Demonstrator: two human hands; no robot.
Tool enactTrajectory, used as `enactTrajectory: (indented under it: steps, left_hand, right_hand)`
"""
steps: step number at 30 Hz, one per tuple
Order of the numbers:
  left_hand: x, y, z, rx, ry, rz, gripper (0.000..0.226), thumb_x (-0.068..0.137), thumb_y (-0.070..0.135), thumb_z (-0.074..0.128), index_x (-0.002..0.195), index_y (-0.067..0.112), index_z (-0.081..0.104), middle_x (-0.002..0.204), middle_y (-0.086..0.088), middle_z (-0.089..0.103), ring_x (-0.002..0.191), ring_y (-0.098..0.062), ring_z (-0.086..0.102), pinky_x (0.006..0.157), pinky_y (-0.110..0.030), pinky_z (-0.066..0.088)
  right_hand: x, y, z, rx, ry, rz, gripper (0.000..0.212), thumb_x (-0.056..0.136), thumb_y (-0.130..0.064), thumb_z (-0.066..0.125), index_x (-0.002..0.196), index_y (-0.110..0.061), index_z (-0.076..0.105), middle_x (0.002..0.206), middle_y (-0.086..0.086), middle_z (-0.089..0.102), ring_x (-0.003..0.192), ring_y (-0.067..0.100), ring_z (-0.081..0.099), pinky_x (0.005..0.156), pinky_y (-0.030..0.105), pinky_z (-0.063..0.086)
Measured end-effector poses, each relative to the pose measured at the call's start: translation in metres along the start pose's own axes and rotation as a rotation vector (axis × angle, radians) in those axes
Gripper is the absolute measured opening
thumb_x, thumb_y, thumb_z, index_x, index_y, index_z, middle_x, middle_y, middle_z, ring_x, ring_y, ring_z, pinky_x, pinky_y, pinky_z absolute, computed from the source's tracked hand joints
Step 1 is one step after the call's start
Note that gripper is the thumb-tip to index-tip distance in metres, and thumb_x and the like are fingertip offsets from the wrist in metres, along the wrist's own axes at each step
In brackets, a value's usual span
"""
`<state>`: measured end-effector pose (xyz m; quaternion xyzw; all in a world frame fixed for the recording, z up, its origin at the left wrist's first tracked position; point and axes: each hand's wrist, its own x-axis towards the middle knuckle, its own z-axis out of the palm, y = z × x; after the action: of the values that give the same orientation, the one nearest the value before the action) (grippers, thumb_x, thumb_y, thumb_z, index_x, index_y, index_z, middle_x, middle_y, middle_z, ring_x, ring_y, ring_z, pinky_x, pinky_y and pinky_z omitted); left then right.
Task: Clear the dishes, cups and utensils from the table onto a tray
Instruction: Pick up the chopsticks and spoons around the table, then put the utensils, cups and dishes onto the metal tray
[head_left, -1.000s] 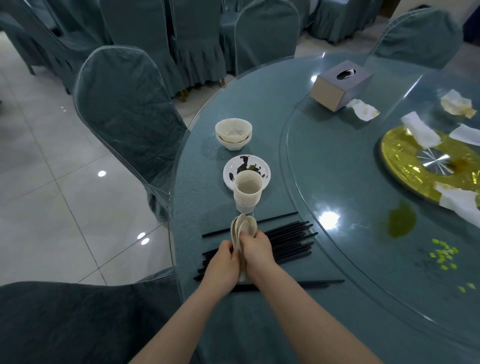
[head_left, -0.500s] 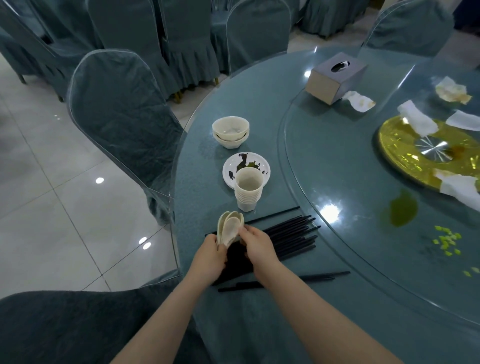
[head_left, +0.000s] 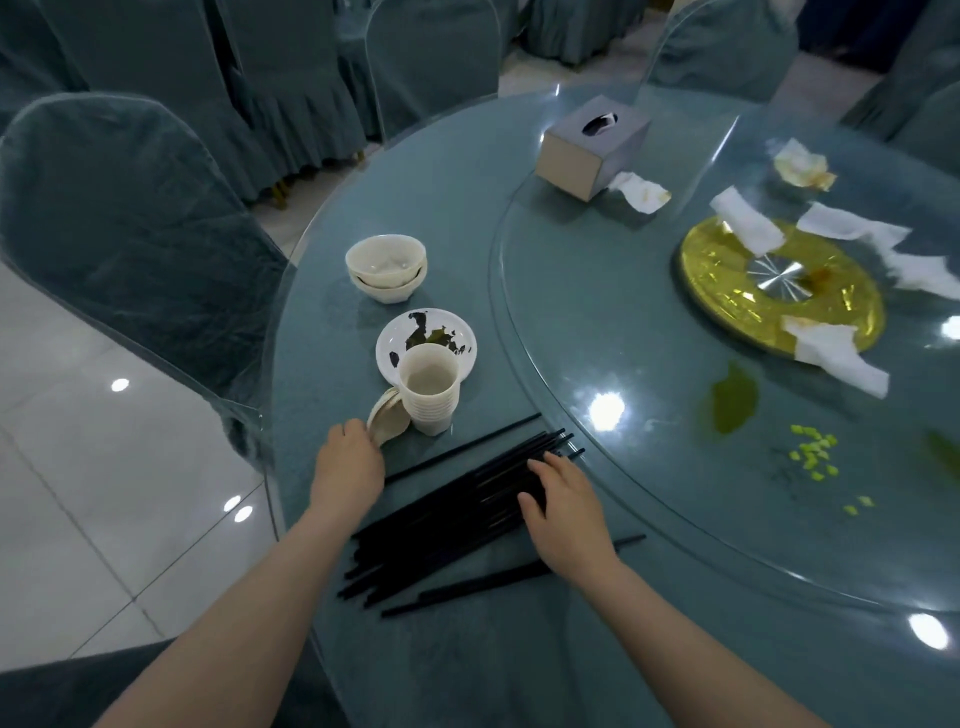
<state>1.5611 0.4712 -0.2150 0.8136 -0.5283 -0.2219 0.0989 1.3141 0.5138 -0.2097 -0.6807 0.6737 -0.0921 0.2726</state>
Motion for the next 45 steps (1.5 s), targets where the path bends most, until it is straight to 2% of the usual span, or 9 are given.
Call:
enactTrajectory:
  steps: [8, 11, 16, 19, 21, 24, 28, 37, 45]
  left_hand:
    - [0.001, -0.004, -0.002, 0.137, -0.022, 0.020, 0.035, 0.091, 0.034, 0.051, 0.118, 0.011, 0.050, 0.119, -0.013, 0.050, 0.110, -0.033, 0.048, 0.090, -0.045, 0.040]
    - [-0.004, -0.010, -0.008, 0.110, -0.057, 0.128, 0.048, 0.093, 0.030, 0.052, 0.135, 0.009, 0.040, 0.128, -0.014, 0.049, 0.116, -0.032, 0.047, 0.096, -0.041, 0.038]
    - [-0.043, -0.013, -0.021, -0.039, -0.010, 0.259, 0.047, 0.088, 0.012, 0.056, 0.133, 0.006, 0.044, 0.128, -0.013, 0.050, 0.112, -0.029, 0.048, 0.092, -0.035, 0.038]
    - [-0.082, -0.016, -0.024, -0.139, -0.039, 0.264, 0.052, 0.090, 0.015, 0.056, 0.140, 0.014, 0.040, 0.134, -0.004, 0.051, 0.118, -0.025, 0.050, 0.096, -0.034, 0.039]
    - [-0.108, -0.020, -0.025, -0.178, -0.062, 0.254, 0.047, 0.091, 0.018, 0.055, 0.137, 0.021, 0.043, 0.126, 0.003, 0.058, 0.102, -0.019, 0.058, 0.085, -0.030, 0.043]
    - [-0.142, -0.027, -0.025, -0.257, -0.085, 0.260, 0.041, 0.092, 0.017, 0.056, 0.131, 0.028, 0.047, 0.113, 0.017, 0.062, 0.073, -0.002, 0.056, 0.065, -0.020, 0.040]
    - [-0.193, -0.032, -0.019, -0.373, -0.215, 0.304, 0.033, 0.094, 0.019, 0.054, 0.120, 0.038, 0.046, 0.101, 0.024, 0.063, 0.077, 0.004, 0.059, 0.057, -0.011, 0.044]
    - [-0.318, -0.057, 0.031, -0.381, -0.534, 0.666, 0.027, 0.092, 0.008, 0.055, 0.105, 0.032, 0.058, 0.088, 0.022, 0.067, 0.086, 0.012, 0.059, 0.071, 0.000, 0.040]
    - [-0.423, -0.082, 0.085, -0.065, -0.978, 0.736, 0.024, 0.094, 0.018, 0.053, 0.102, 0.039, 0.057, 0.091, 0.020, 0.067, 0.089, 0.005, 0.061, 0.071, -0.009, 0.044]
  right_hand:
    - [0.011, -0.006, 0.005, 0.073, 0.003, -0.018, 0.047, 0.098, -0.030, 0.046, 0.143, -0.017, 0.041, 0.152, -0.001, 0.033, 0.142, 0.015, 0.023, 0.117, 0.029, 0.017]
    - [0.007, -0.007, 0.004, 0.093, -0.014, -0.035, 0.046, 0.098, -0.028, 0.047, 0.142, -0.018, 0.042, 0.151, 0.000, 0.035, 0.143, 0.017, 0.022, 0.116, 0.028, 0.016]
    - [-0.012, -0.004, -0.004, 0.177, -0.006, -0.087, 0.041, 0.096, -0.023, 0.050, 0.137, -0.020, 0.048, 0.146, -0.003, 0.042, 0.139, 0.014, 0.028, 0.114, 0.025, 0.020]
    - [-0.038, 0.004, -0.010, 0.252, 0.038, -0.074, 0.037, 0.094, -0.018, 0.054, 0.131, -0.018, 0.054, 0.134, -0.005, 0.052, 0.126, 0.010, 0.043, 0.106, 0.018, 0.026]
    - [-0.060, 0.011, -0.012, 0.329, 0.057, -0.031, 0.032, 0.093, -0.015, 0.055, 0.124, -0.019, 0.059, 0.120, -0.011, 0.058, 0.108, 0.003, 0.052, 0.097, 0.014, 0.034]
    - [-0.102, 0.024, -0.010, 0.499, 0.091, 0.073, 0.025, 0.092, -0.008, 0.055, 0.108, -0.025, 0.065, 0.099, -0.017, 0.066, 0.088, -0.003, 0.060, 0.086, 0.017, 0.046]
    - [-0.178, 0.041, 0.002, 0.684, 0.186, 0.239, 0.033, 0.091, -0.002, 0.055, 0.090, -0.035, 0.063, 0.085, -0.014, 0.070, 0.081, -0.001, 0.066, 0.081, 0.018, 0.048]
    - [-0.402, 0.058, 0.069, 0.961, 0.593, 0.676, 0.022, 0.093, 0.006, 0.048, 0.092, -0.009, 0.064, 0.079, 0.006, 0.069, 0.072, 0.018, 0.064, 0.061, 0.013, 0.050]
    - [-0.571, 0.080, 0.173, 1.092, 0.622, 1.187, 0.015, 0.091, -0.006, 0.058, 0.103, -0.013, 0.064, 0.092, 0.010, 0.069, 0.083, 0.023, 0.065, 0.071, 0.030, 0.052]
